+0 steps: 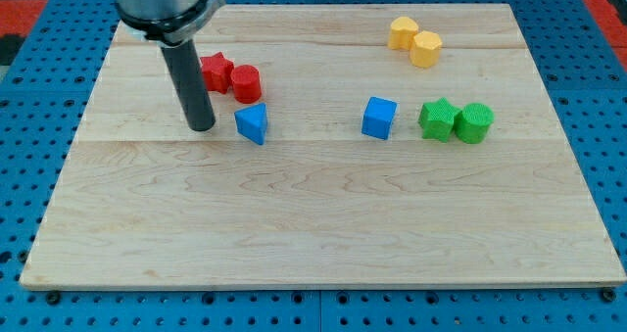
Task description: Move the blue triangle toward the blue cube
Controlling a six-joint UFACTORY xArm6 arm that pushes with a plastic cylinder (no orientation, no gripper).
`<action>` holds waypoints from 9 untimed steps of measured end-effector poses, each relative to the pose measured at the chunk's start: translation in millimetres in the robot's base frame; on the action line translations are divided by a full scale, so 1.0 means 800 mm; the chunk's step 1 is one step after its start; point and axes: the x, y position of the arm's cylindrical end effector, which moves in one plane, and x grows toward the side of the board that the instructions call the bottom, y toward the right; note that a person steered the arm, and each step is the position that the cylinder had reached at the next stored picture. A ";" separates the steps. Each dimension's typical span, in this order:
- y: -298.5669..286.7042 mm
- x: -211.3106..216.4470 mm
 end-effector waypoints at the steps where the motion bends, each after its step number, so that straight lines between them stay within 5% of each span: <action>1: 0.050 0.006; 4: 0.154 -0.002; 6: 0.059 0.004; 7: 0.080 -0.072; 8: 0.180 -0.083; 9: 0.192 -0.095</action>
